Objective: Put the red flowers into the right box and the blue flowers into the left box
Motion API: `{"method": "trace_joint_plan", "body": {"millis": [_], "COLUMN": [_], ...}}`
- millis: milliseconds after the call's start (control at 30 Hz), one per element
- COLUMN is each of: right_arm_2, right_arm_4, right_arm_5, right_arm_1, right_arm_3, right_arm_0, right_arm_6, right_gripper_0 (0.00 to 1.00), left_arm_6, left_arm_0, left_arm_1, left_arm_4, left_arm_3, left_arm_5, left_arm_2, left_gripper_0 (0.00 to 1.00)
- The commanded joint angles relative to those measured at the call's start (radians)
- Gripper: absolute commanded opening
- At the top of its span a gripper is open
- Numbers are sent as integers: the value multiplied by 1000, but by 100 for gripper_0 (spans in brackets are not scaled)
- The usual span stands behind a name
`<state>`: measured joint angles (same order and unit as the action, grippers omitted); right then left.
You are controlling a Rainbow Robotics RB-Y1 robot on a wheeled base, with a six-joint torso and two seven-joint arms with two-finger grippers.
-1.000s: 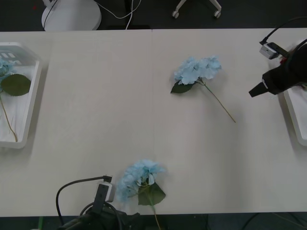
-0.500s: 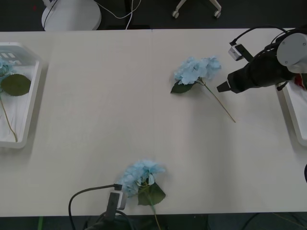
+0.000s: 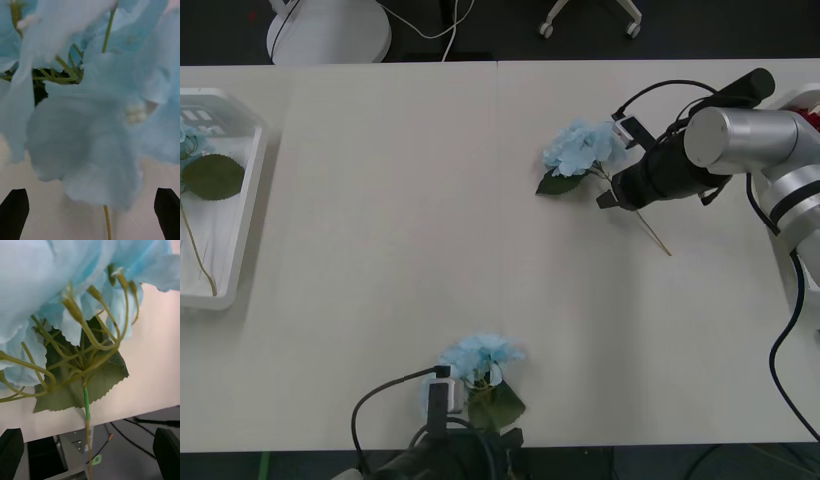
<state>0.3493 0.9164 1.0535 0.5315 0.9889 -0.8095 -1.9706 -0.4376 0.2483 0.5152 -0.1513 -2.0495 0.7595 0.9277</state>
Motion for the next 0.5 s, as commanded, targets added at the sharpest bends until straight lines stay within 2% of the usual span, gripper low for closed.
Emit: {"method": "trace_joint_plan", "body": {"millis": [33,267,367,467,500], "right_arm_2": [25,48,54,65,66], "right_arm_4": [-17,-27,-33,-42,-44], "right_arm_5": [-46,-104,-106,-104,-106], "right_arm_1": [-34,-65,-70,-74,-74], "right_arm_3": [-9,-45,-47,-47,-47], "right_arm_0": [-54,-59,-60,-62,-62], "right_arm_6": [18,21,21,21,19], "right_gripper_0": [97,97,88,57,41], "left_arm_6": [69,189,198,204,206], "left_arm_0": [-63,-144,-159,-173,-179], "left_arm_1": [-52,-103,-112,-115,-113], "left_arm_4": [-56,-134,-142,-143,-143], "left_arm_3": [37,134,152,158,158], "left_arm_5": [-11,-11,-11,-11,-11], "left_arm_2": [45,68,66,63,63], "left_gripper_0": [100,100,100,100,100]}}
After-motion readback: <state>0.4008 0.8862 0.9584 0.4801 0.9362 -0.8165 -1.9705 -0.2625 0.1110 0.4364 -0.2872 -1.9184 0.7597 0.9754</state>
